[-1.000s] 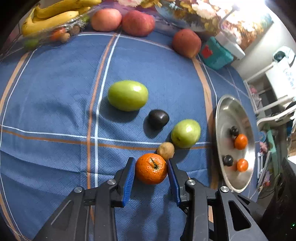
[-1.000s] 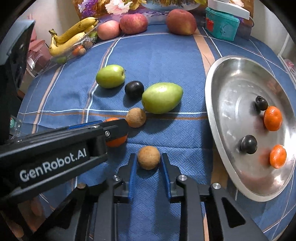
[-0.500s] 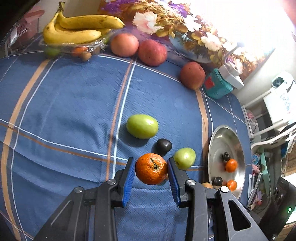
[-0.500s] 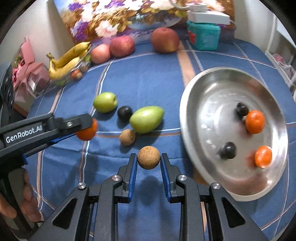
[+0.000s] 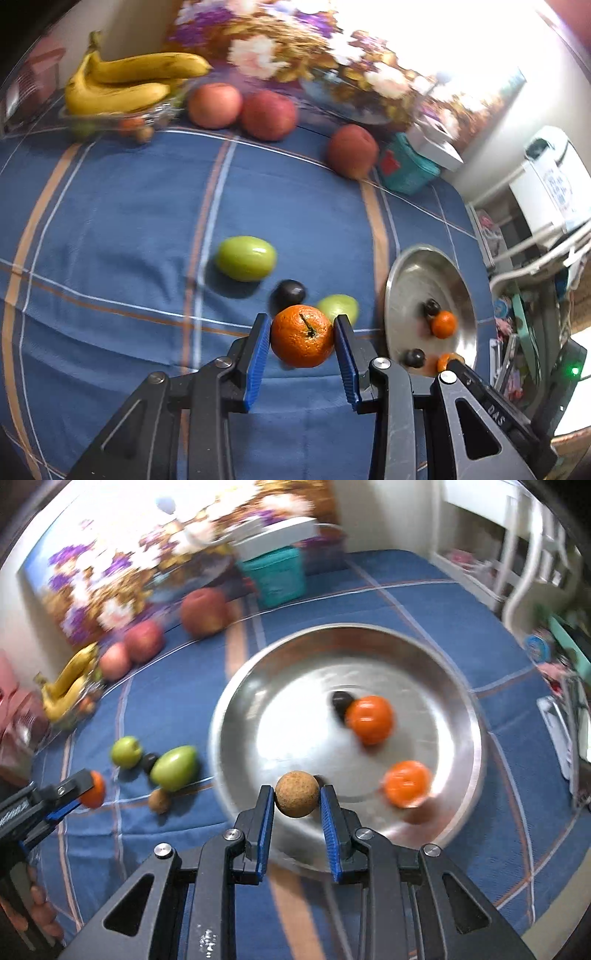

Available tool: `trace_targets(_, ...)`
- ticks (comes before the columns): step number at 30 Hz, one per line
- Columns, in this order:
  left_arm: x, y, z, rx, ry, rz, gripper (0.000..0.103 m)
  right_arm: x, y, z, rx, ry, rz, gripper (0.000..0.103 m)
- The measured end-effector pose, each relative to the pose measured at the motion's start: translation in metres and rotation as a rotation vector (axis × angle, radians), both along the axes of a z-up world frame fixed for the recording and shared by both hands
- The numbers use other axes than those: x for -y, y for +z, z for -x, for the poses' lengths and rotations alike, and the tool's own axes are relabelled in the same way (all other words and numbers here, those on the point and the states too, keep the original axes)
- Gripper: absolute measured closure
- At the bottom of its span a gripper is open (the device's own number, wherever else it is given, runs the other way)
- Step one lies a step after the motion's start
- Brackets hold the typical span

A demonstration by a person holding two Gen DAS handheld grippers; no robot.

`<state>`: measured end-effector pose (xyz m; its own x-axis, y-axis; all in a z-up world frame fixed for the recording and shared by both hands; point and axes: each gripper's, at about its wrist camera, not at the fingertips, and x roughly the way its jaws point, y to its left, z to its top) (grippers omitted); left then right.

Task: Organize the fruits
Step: 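Carry the orange and kiwi over the steel plate and release them inside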

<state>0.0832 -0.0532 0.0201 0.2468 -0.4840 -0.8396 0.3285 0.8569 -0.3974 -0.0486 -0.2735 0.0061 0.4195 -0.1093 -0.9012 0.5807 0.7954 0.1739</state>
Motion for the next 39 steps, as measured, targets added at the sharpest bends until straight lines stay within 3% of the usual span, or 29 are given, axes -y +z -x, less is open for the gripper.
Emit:
trace_targets(8, 0.054, 0.007, 0.029, 0.073, -0.152, -0.004, 0.066, 0.031, -0.004, 0.024, -0.016, -0.115, 0.016, 0.077)
trace_targets(17, 0.107, -0.01, 0.061, 0.133, -0.307, -0.009, 0.065, 0.026, -0.014, 0.02, -0.051, -0.067, 0.002, 0.076)
trace_targets(25, 0.119, -0.023, 0.064, 0.128, -0.318, -0.018, 0.065, 0.026, -0.031, 0.021, -0.111, -0.06, -0.025, 0.076)
trace_targets(39, 0.114, -0.02, 0.06, 0.11, -0.297, -0.012, 0.056, 0.026, -0.034, 0.02, -0.114, -0.065, -0.033, 0.076)
